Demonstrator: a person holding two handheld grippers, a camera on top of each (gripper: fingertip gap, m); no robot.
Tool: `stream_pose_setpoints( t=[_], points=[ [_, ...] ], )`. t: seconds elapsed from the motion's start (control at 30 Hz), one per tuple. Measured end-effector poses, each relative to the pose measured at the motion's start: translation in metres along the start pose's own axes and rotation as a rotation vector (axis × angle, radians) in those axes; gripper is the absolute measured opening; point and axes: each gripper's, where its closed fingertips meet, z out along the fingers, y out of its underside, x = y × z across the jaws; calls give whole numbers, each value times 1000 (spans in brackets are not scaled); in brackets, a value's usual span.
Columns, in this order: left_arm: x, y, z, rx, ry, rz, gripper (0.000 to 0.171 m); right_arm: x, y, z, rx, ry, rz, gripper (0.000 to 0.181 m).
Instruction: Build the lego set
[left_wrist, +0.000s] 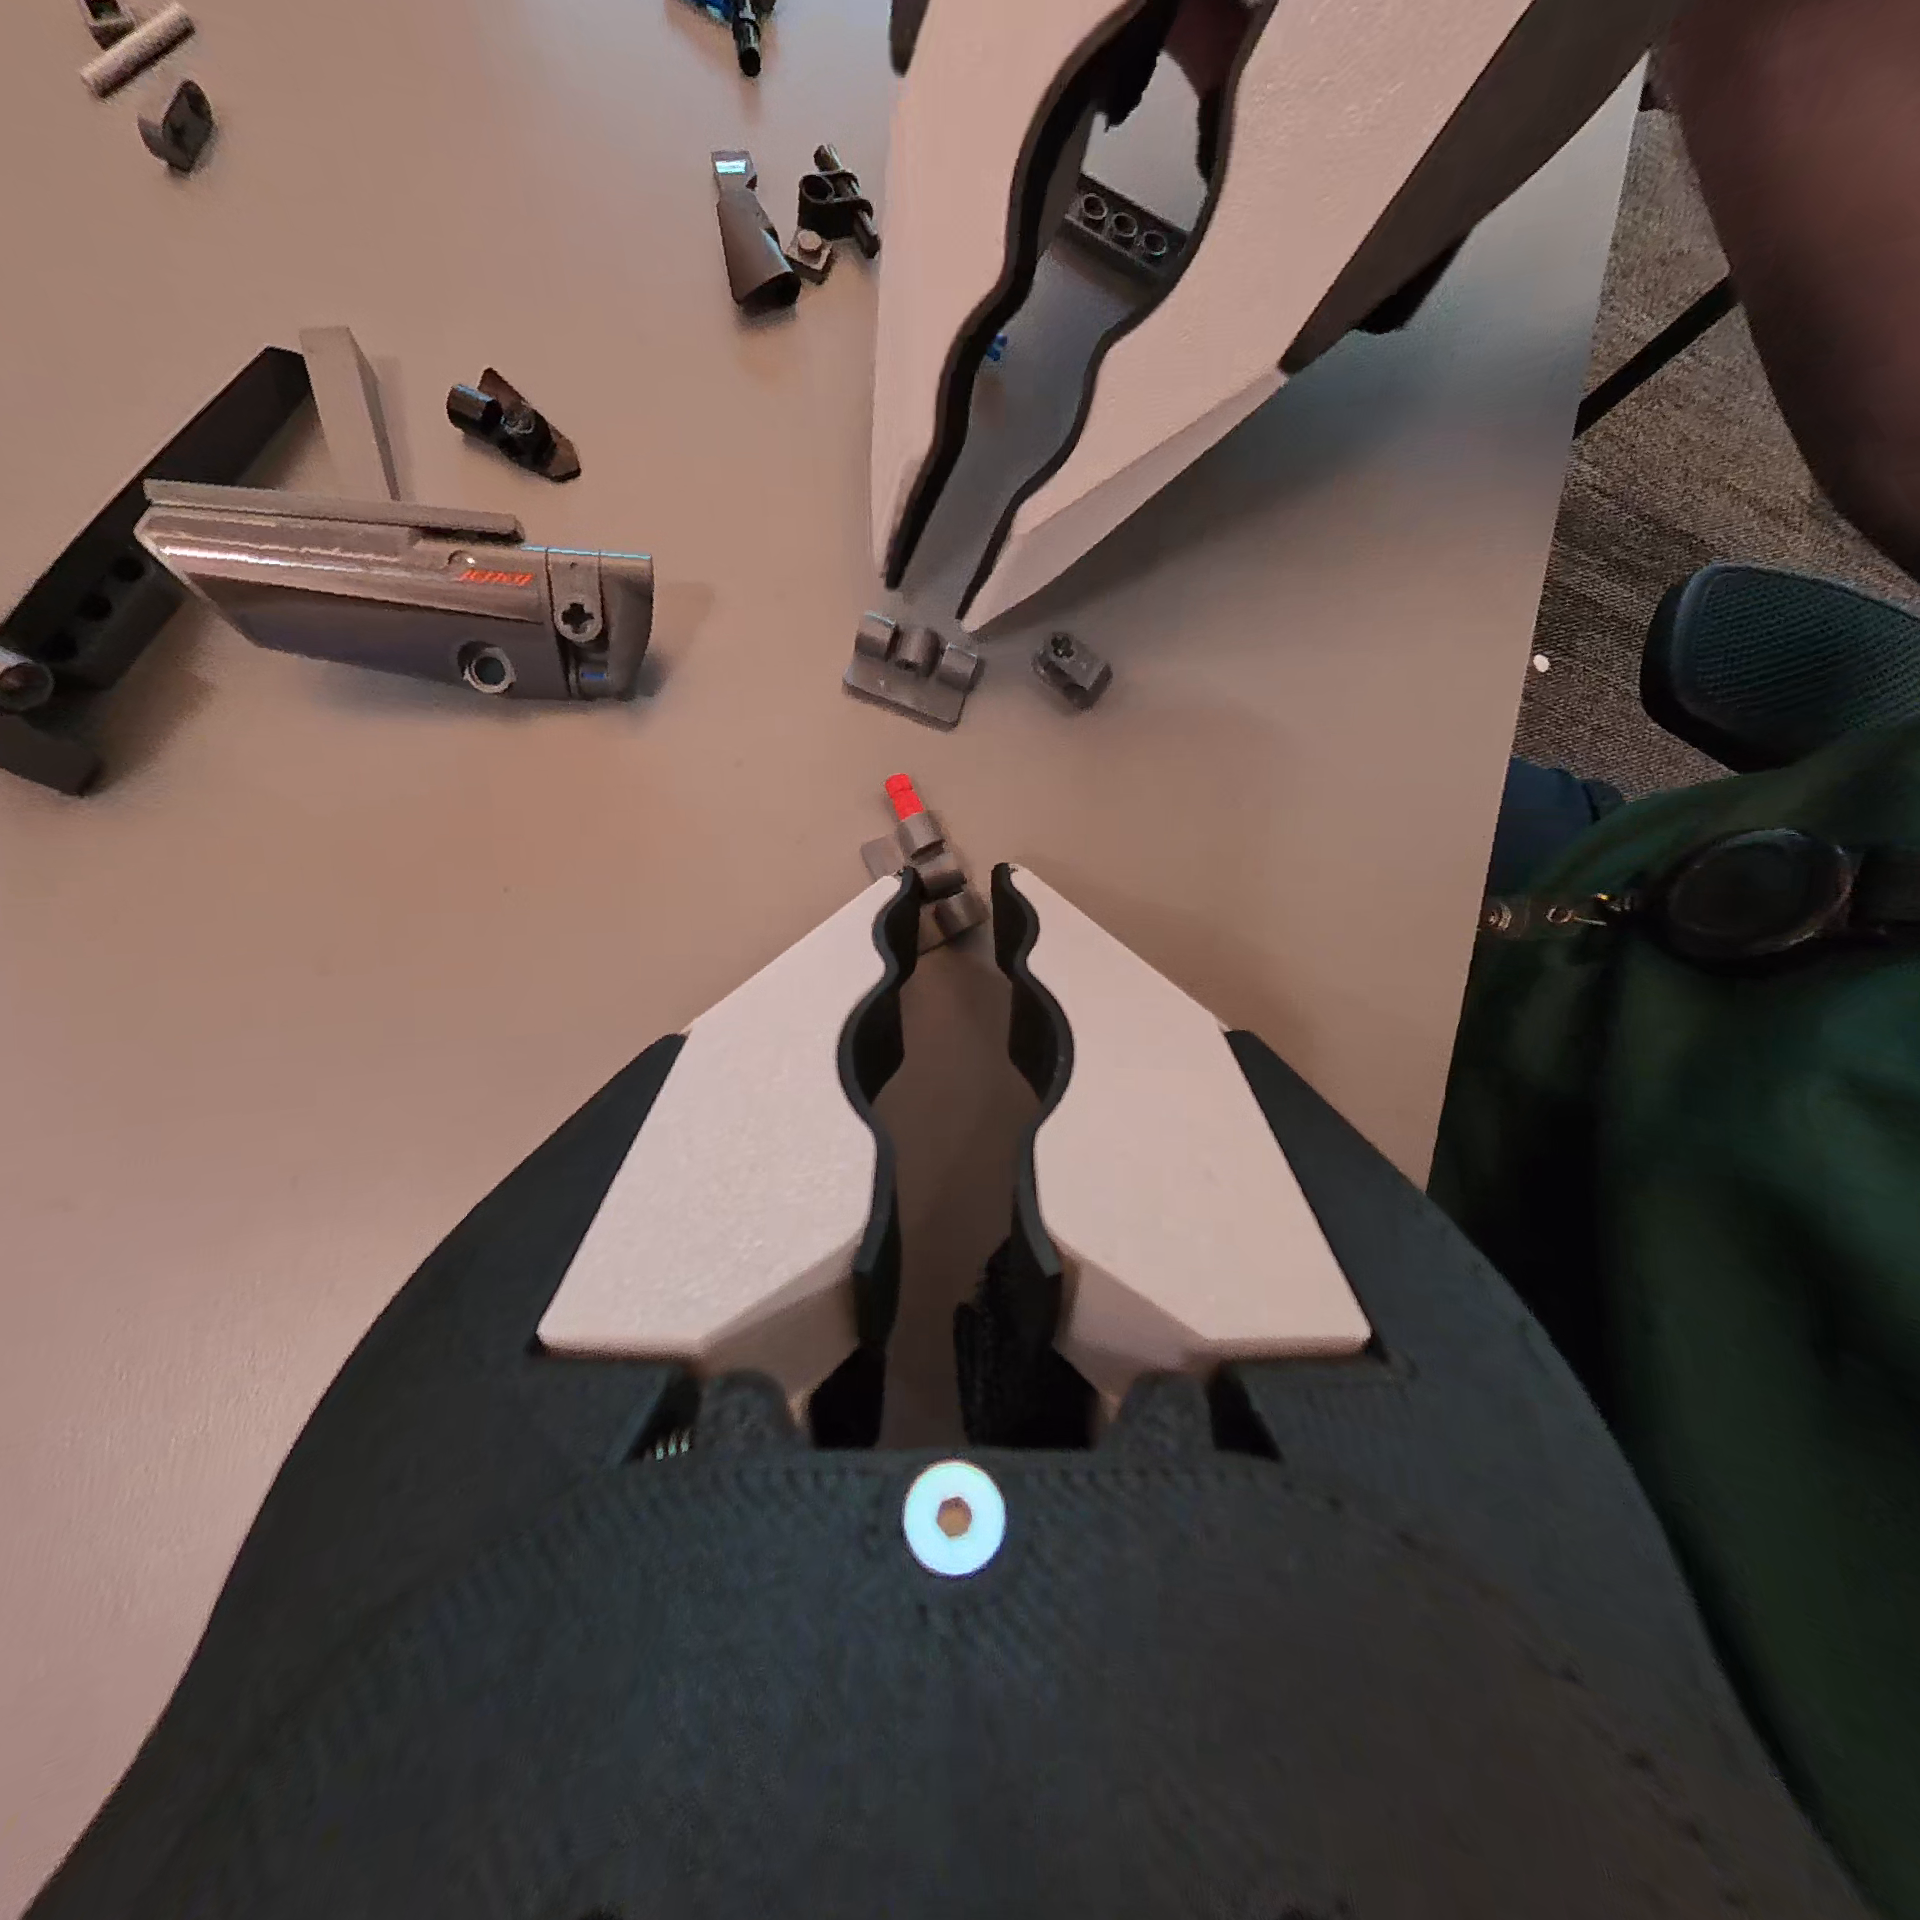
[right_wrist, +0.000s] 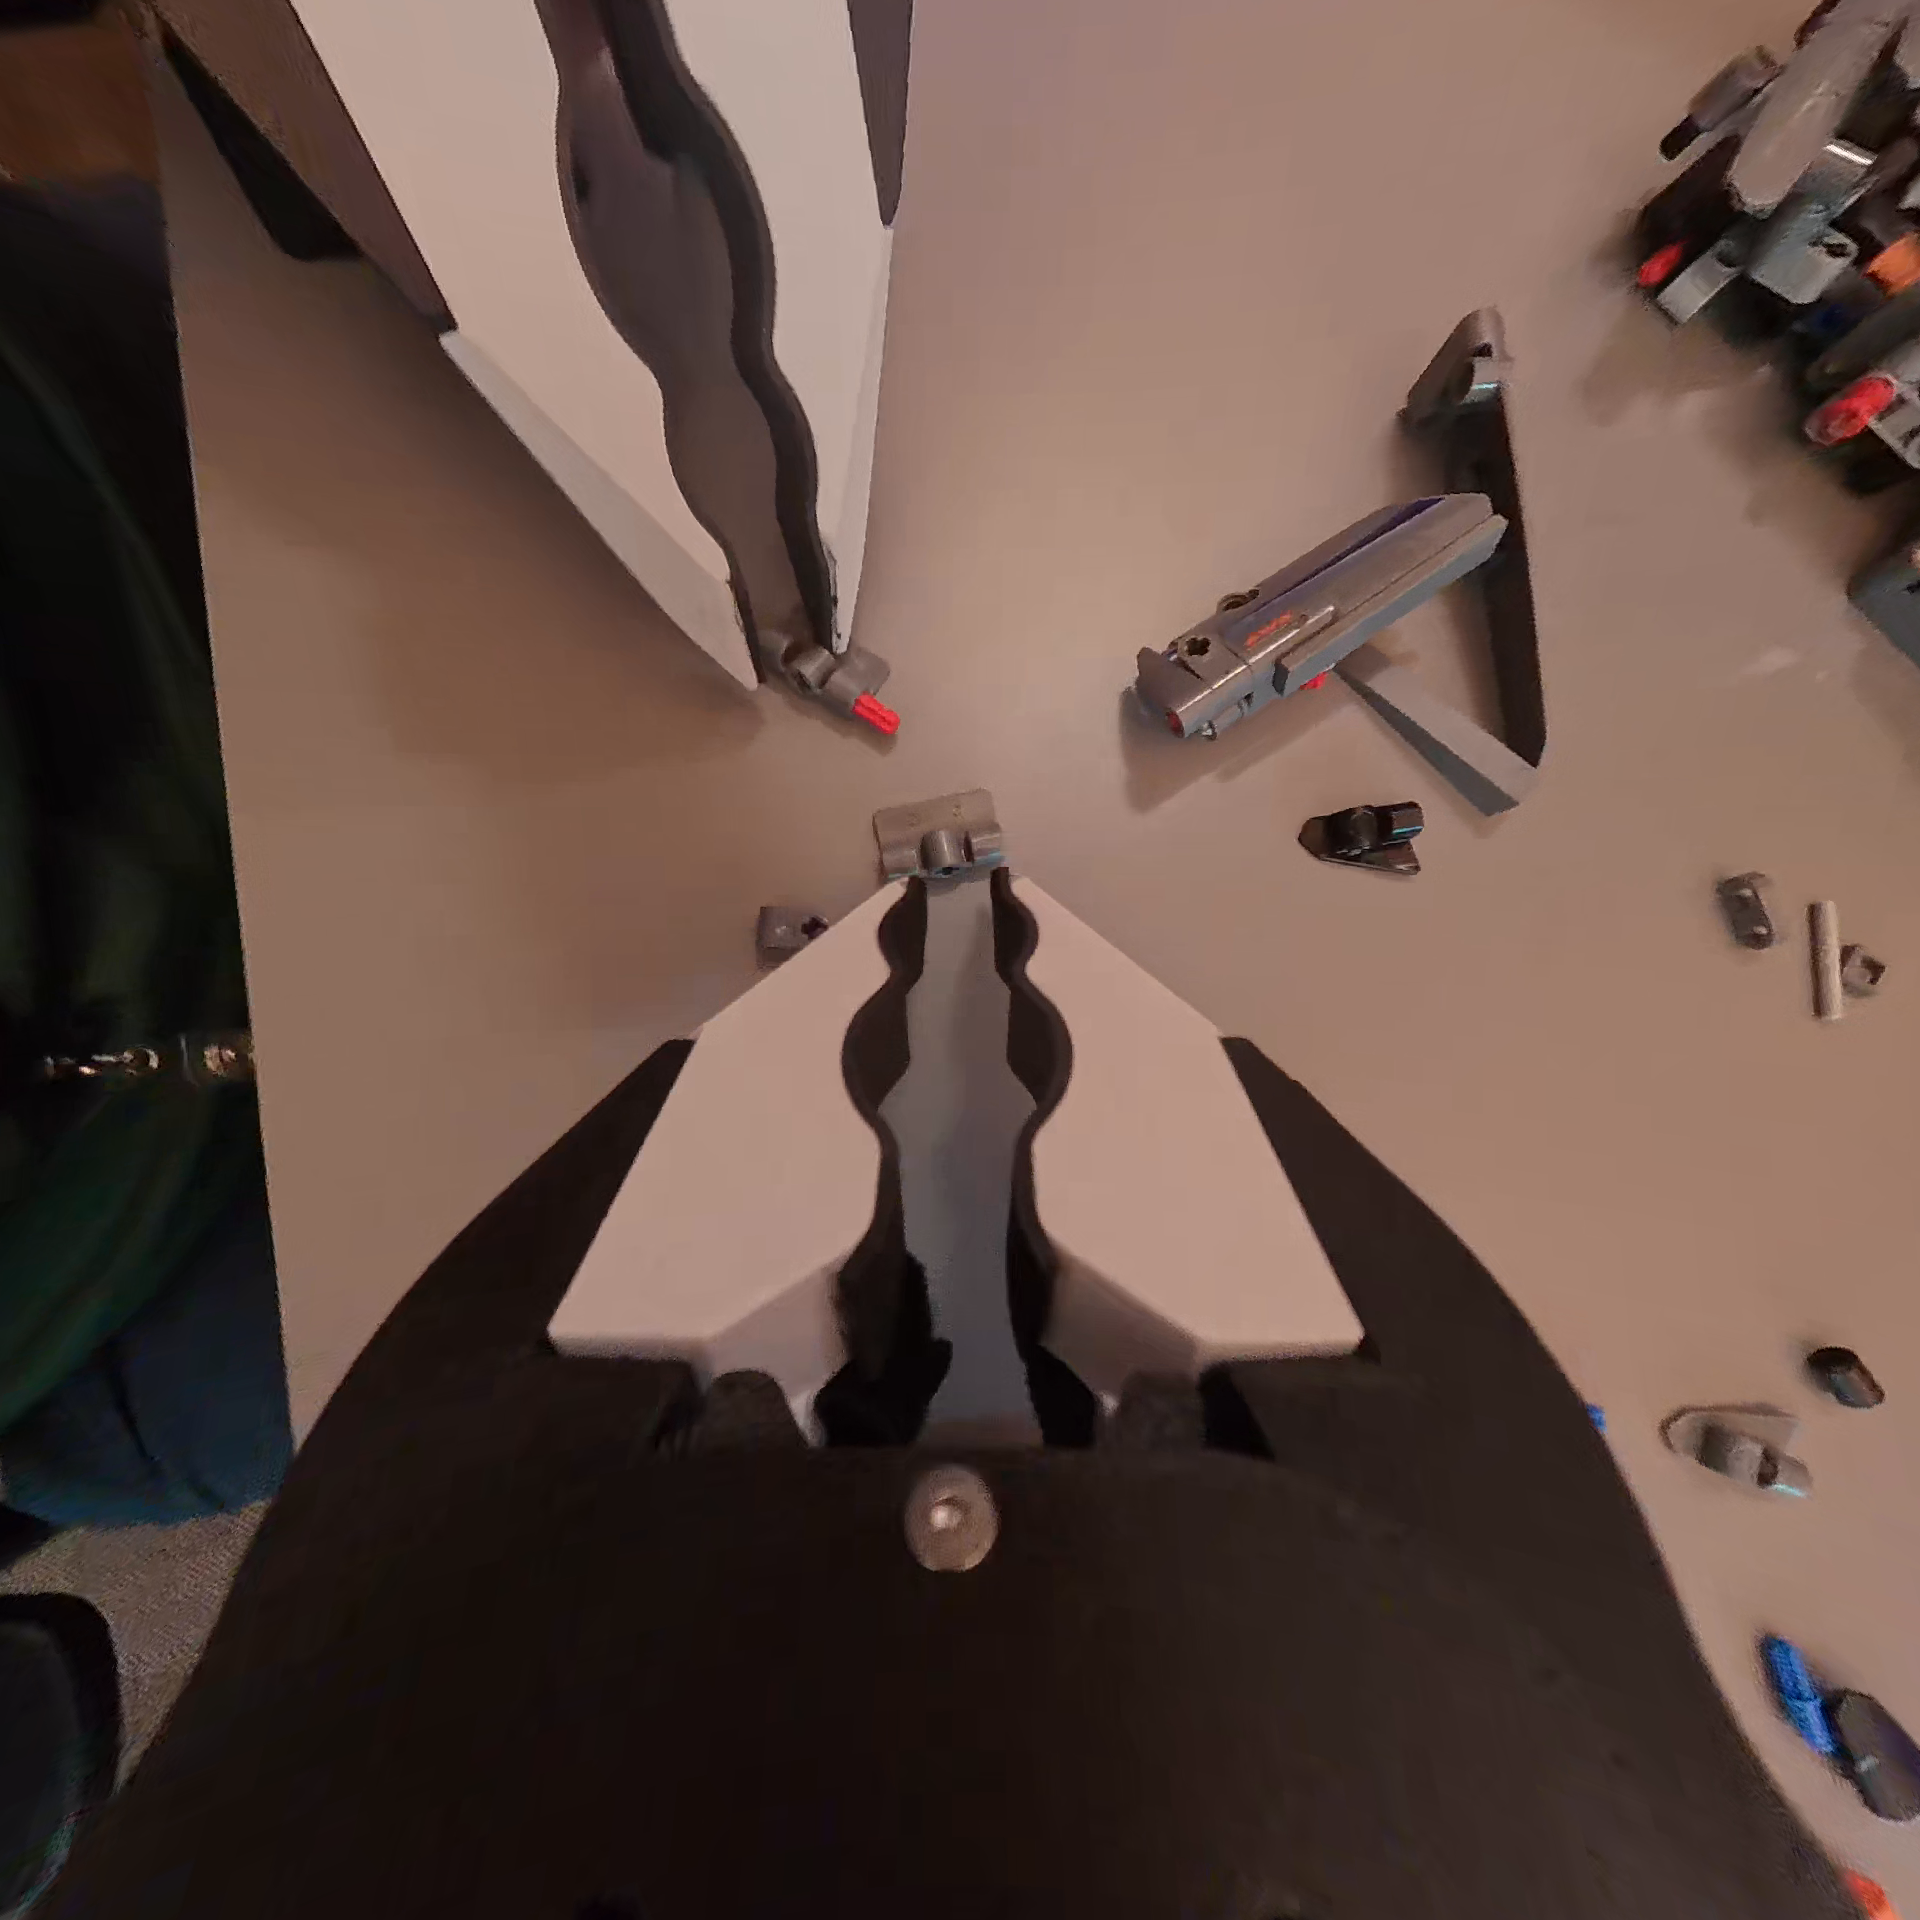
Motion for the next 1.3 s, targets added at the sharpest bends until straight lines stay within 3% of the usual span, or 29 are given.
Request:
stream_pose_setpoints(
  t=[0.1,0.33,0.47,0.57,0.87,1.3],
  points=[
    [0,0,0,-6,-1,8,12,0,5,5,-45,-24,7,0],
    [-1,2,-1,-9,-1,17,9,-16,-11,17,-13,-64,10,0],
    [-1,4,-2,-12,-2,18,8,-13,-13,7,18,-47,9,0],
    [1,5,-3,-15,7,20,7,-10,-21,4,43,-19,-48,12],
    [3,9,-6,-59,-1,41,7,-17,-17,21,-19,-68,-192,8],
    [1,12,-8,-93,-13,90,6,-21,-21,24,6,-90,-94,7]
  ],
)
